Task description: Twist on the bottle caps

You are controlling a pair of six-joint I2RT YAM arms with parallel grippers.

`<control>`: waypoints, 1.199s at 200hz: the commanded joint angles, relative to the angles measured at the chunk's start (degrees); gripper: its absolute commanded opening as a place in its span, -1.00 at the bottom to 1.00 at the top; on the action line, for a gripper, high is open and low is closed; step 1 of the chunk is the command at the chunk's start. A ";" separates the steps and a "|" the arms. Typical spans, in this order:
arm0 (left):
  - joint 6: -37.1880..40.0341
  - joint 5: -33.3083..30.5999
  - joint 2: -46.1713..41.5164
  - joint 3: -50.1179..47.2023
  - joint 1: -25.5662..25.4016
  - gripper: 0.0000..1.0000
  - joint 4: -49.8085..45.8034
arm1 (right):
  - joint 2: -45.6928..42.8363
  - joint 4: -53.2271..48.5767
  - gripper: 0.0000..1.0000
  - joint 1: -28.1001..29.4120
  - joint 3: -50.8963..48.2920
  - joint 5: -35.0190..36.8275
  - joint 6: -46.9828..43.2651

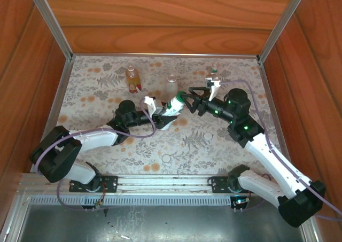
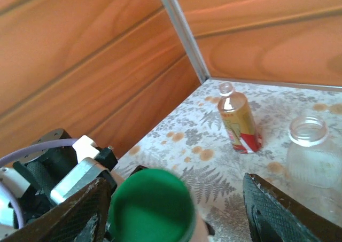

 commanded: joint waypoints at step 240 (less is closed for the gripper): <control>27.31 -59.36 13.18 10.92 -15.26 -0.14 0.93 | 8.11 -12.95 -1.00 7.30 -0.37 30.03 17.88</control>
